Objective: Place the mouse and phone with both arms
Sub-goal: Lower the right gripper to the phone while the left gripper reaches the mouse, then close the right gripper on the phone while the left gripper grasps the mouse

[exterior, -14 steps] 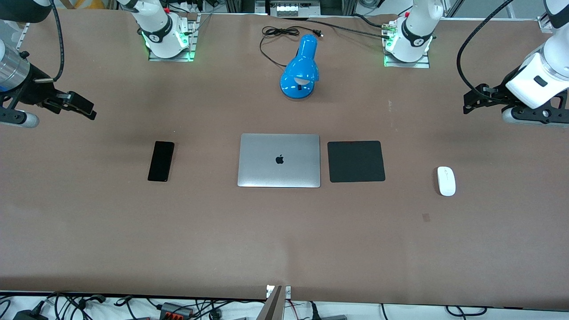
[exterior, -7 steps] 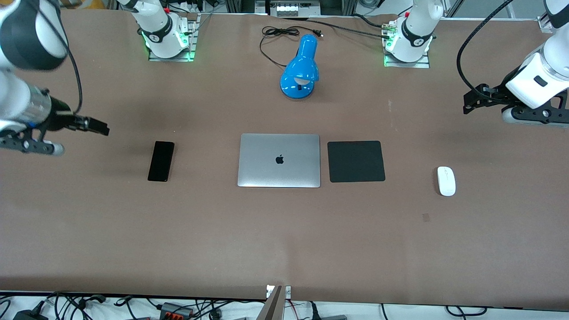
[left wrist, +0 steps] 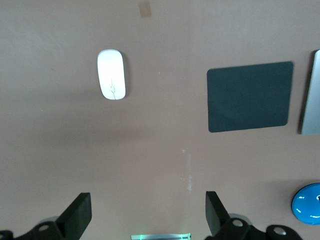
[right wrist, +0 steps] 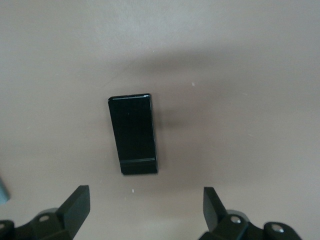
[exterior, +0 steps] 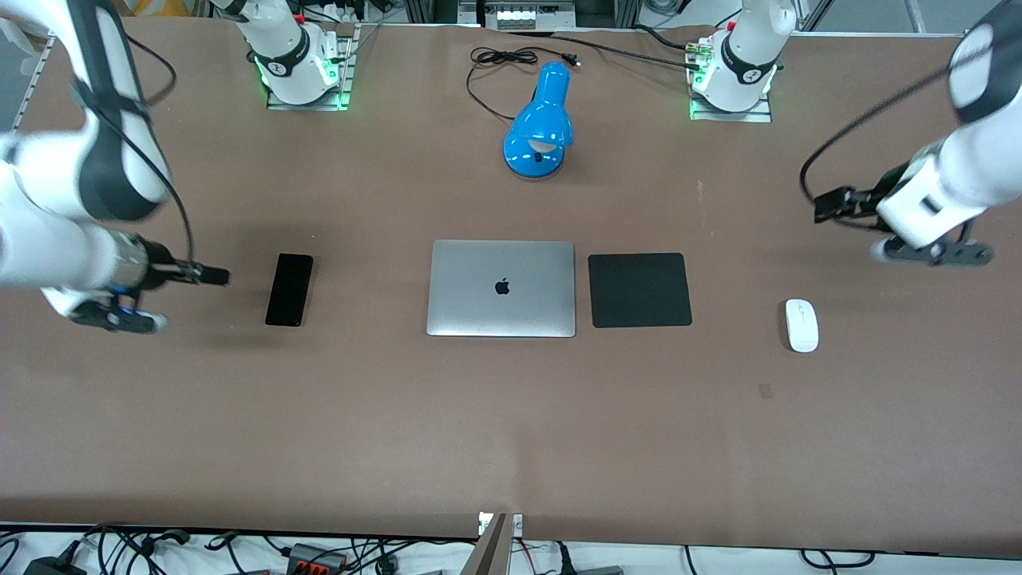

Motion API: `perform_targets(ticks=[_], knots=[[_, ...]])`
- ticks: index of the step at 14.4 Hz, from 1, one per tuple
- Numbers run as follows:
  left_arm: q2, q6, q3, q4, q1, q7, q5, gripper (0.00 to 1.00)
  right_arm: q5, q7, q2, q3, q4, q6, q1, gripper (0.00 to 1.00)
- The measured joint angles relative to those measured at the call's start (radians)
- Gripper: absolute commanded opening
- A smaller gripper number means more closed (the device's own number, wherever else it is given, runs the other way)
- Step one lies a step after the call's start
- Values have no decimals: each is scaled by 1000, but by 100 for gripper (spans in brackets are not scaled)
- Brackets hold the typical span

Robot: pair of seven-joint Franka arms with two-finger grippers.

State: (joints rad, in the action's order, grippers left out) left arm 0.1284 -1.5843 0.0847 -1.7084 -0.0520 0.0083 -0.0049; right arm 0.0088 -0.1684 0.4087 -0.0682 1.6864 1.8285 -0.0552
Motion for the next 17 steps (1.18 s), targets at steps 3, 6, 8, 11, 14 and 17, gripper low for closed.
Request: perform_targets(ticks=[3, 6, 8, 11, 14, 17], knots=[[118, -67, -9, 3, -5, -1, 1, 100, -3, -117, 115, -3, 50, 130, 46, 100], [239, -173, -20, 6, -50, 0, 4, 100, -32, -151, 136, -4, 139, 266, 86, 100], [304, -233, -21, 7, -96, 29, 6, 100, -37, -151, 134, -3, 167, 298, 86, 100], [388, -363, -22, -4, -121, 63, 6, 100, -37, -151, 133, 0, 181, 320, 84, 100], [420, -600, -21, -94, -123, 108, 7, 100, -37, -151, 133, 0, 219, 383, 84, 100], [421, -798, -22, -195, -130, 149, 7, 100, -37, -151, 133, 0, 252, 429, 84, 100]])
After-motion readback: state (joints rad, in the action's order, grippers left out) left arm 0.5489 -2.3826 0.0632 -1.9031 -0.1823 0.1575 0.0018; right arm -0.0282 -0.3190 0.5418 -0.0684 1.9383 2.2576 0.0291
